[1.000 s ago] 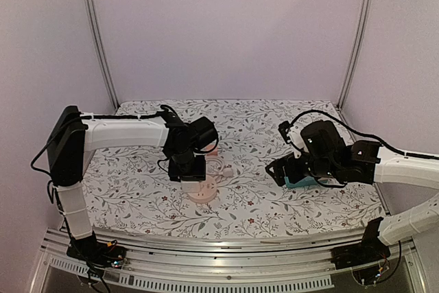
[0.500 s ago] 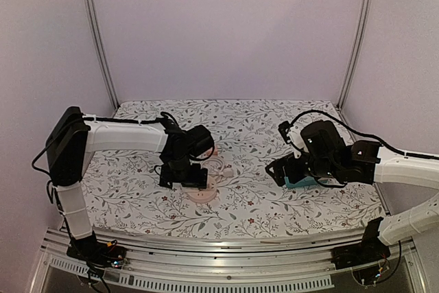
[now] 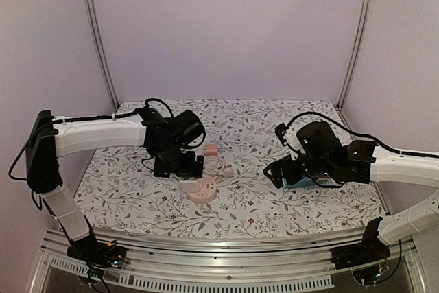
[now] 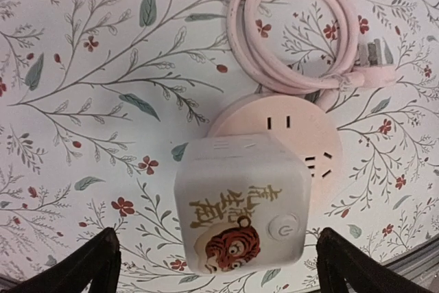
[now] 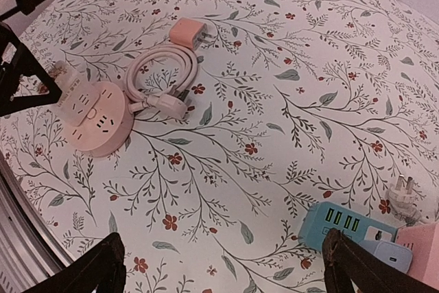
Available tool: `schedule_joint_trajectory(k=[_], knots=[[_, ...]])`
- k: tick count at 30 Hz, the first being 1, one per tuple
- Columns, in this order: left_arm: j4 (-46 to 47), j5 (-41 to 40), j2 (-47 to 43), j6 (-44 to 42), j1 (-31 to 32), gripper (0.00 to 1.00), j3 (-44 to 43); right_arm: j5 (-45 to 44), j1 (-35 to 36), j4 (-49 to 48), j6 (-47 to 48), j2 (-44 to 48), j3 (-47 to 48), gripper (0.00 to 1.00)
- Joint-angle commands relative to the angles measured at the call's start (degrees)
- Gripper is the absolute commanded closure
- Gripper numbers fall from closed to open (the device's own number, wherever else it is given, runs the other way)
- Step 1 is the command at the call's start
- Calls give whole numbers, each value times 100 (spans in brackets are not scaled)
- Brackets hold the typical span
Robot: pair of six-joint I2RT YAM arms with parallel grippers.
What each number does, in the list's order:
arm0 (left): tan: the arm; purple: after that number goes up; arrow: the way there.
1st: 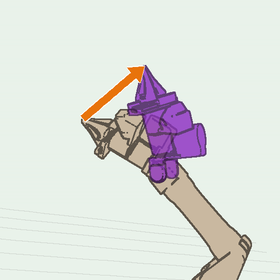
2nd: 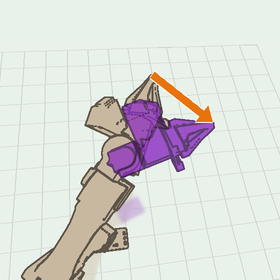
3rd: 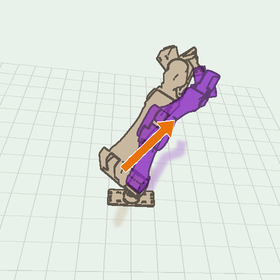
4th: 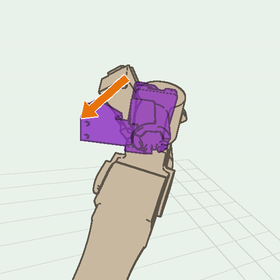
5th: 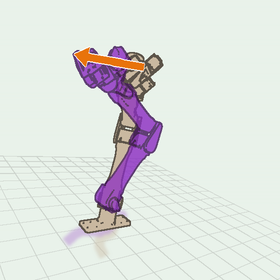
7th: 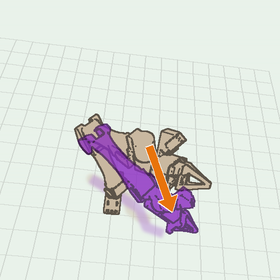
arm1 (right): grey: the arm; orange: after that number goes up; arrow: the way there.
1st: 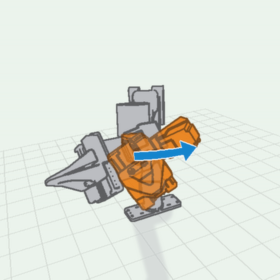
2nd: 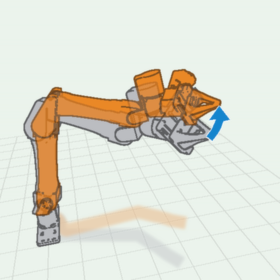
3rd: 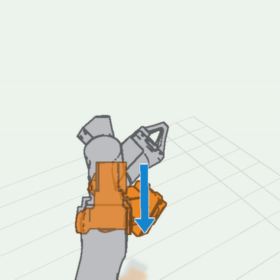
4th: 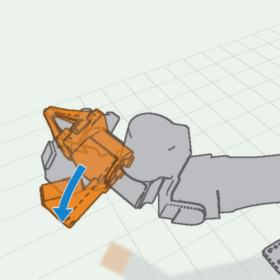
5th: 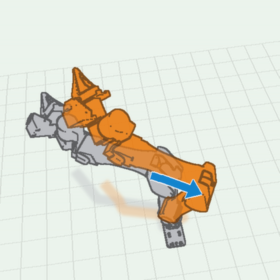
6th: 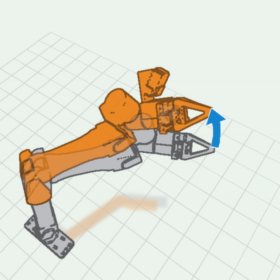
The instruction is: Insert the plug
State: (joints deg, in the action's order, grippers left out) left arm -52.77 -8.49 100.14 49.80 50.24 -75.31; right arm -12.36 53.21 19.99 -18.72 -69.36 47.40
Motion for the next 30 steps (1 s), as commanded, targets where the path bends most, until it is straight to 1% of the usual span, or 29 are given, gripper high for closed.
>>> schedule_joint_trajectory(k=[1,2,4,8,9,11,12,15,18,19,21,25,30], knots=[[315,-344,-569,-234,7,1,127,159,-16,-160,91,-196,187,1],[408,-437,-680,-289,24,1,159,194,-21,-199,116,-239,209,1],[508,-887,-897,-388,98,1,180,275,-13,-290,200,-384,268,1],[957,-2836,-1330,-803,602,1,515,371,-13,-445,438,-743,488,1],[1044,-3052,-1360,-989,658,1,577,468,-14,-511,544,-831,549,1],[815,-3427,-1330,-913,663,1,580,850,-13,-673,867,-1069,639,1],[897,-3533,-1353,-923,676,1,652,1024,-19,-760,1031,-1184,690,1],[1678,-3508,-1549,-1314,677,1,1119,1335,-16,-919,1433,-1509,854,1],[2177,-3659,-1741,-1403,672,1,1422,1269,-19,-922,1915,-1813,1125,1],[2322,-3702,-1784,-1454,672,1,1503,1050,-18,-872,2123,-1929,1223,1],[2721,-3711,-1843,-1643,658,1,1692,987,-19,-585,2576,-2192,1509,1],[3453,-3468,-1906,-2023,612,1,2008,868,-27,47,3286,-2788,2232,1],[3764,-3442,-2068,-2116,559,1,2342,809,-94,745,4000,-3696,3289,1]])
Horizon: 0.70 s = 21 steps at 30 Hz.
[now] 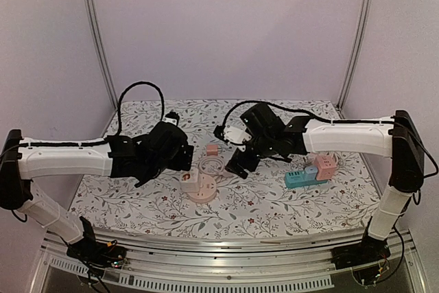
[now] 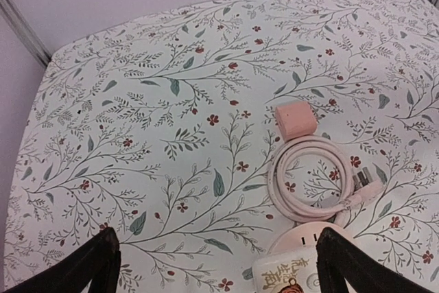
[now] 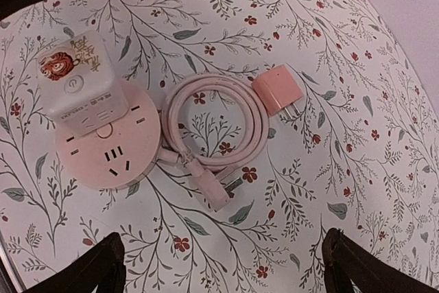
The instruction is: Insert the plug
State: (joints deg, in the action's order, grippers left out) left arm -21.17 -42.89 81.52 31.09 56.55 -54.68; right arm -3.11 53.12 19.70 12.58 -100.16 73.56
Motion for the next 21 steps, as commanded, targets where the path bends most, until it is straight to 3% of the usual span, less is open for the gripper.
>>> schedule_joint_trajectory(k=[1,10,21], knots=[[688,25,-284,-237,-90,1,382,-58,-120,861,1024,-882,891,1],[1339,407,-1209,-174,-243,5,1317,679,-587,1670,1840,-2315,2970,3],[1526,618,-1525,-140,-351,7,1660,1050,-889,1854,3546,-3341,3970,3]])
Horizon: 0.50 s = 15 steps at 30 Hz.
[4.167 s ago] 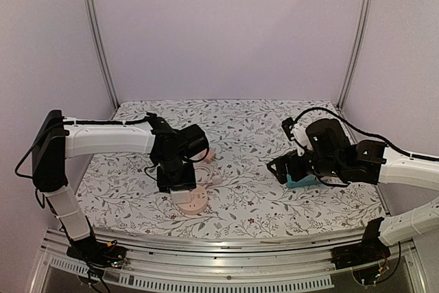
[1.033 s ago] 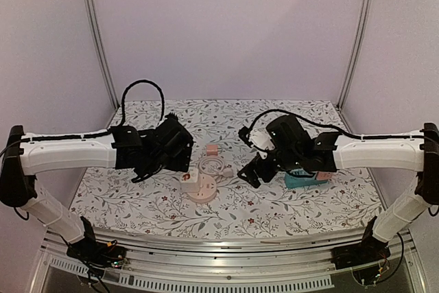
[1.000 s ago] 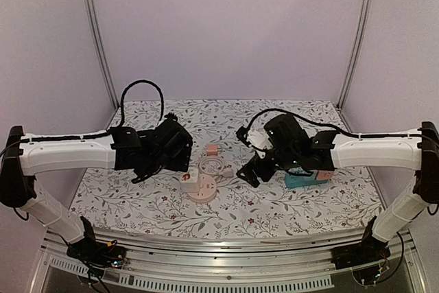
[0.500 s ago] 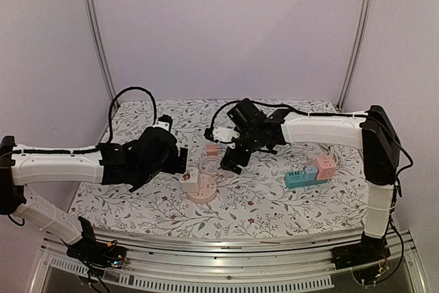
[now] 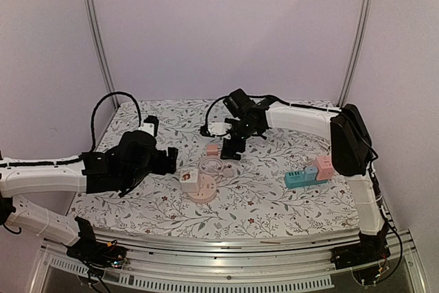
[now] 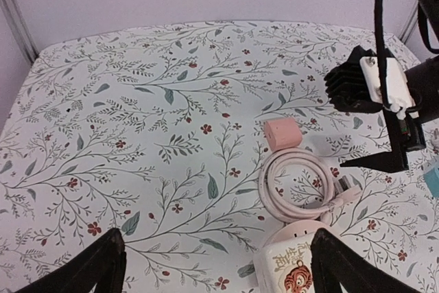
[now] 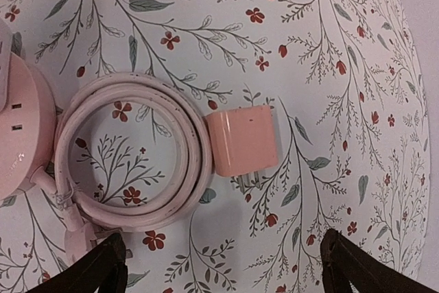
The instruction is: Insert the plug
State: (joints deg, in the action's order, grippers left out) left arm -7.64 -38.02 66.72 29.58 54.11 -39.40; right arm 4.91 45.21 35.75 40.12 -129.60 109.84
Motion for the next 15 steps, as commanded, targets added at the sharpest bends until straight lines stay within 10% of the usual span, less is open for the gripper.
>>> schedule_joint_trajectory(k=[1,15], knots=[[190,151,-45,11,-117,7,146,243,-100,263,955,-471,462,3],[302,342,-74,1,-237,8,289,690,-247,272,1740,-1685,1936,9]])
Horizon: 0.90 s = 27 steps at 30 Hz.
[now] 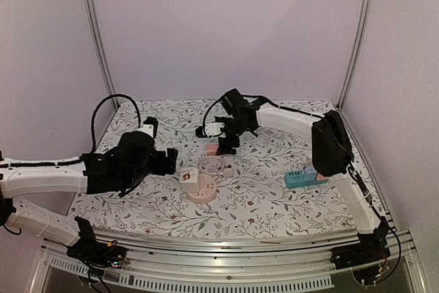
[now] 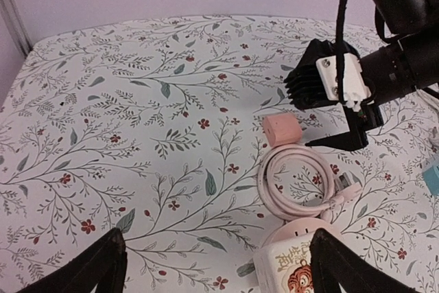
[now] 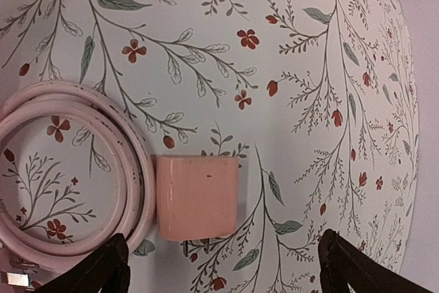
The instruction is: Insert the plug
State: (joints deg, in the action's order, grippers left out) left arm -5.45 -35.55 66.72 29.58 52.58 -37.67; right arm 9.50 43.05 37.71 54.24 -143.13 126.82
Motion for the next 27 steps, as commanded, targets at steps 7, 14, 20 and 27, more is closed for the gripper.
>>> schedule_joint_trajectory(k=[7,14,20,27], knots=[[143,144,-80,10,-129,9,147,430,-29,26,355,-607,455,20],[150,189,-67,27,-150,12,150,376,-37,-172,350,-766,475,40],[163,202,-55,26,-160,13,154,203,-35,-143,359,-881,475,41],[161,223,-54,27,-178,13,168,115,-67,-154,343,-983,475,68]])
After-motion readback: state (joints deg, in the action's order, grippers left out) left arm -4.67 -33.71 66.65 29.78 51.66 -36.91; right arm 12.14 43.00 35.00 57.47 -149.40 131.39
